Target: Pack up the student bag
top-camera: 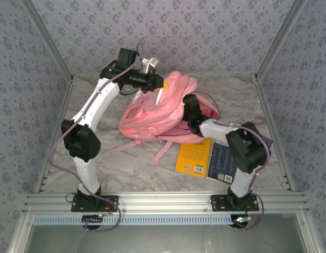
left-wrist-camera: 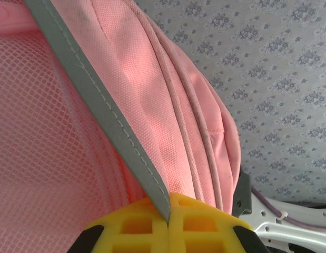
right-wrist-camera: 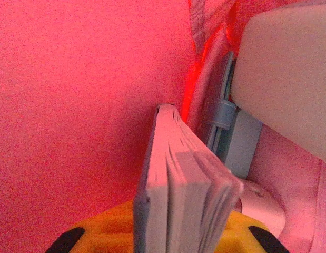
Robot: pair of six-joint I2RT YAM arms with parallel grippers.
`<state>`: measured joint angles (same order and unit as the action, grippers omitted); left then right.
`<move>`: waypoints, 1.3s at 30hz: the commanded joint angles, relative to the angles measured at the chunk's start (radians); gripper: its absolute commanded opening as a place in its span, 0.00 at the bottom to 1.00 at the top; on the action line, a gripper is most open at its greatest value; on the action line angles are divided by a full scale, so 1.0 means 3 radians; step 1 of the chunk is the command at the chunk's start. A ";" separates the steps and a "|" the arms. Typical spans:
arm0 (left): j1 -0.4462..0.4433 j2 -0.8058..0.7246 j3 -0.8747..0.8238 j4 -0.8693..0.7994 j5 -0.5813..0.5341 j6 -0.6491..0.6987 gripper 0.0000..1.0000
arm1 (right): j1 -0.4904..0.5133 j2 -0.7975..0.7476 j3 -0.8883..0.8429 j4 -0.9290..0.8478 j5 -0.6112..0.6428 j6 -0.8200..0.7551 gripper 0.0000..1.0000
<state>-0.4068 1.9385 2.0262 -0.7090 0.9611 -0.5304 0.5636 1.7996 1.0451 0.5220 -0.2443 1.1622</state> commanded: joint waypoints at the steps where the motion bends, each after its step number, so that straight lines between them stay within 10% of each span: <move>1: 0.0046 -0.0325 0.0009 0.0450 0.0299 -0.0085 0.00 | 0.0209 0.0239 0.0378 -0.0530 0.0559 -0.0215 0.17; 14: 0.0357 -0.0495 -0.0404 0.0754 0.0199 -0.0301 0.00 | 0.0287 0.0115 0.0340 -0.0446 0.0649 -0.0655 0.79; 25: 0.0740 -0.0789 -0.0766 0.0799 -0.0146 -0.0386 0.00 | 0.0151 -0.0927 -0.0201 -0.0985 0.0764 -0.1526 0.85; 39: 0.0701 -0.0800 -0.0761 -0.0219 -0.1813 0.0233 0.00 | 0.0201 -0.2068 -0.0590 -0.2812 0.1925 -0.1920 0.78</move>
<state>-0.1852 1.7279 1.7855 -0.7429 0.5404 -0.5053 0.6106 1.2110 0.9073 -0.1577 0.2405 0.6155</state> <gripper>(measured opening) 0.040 0.780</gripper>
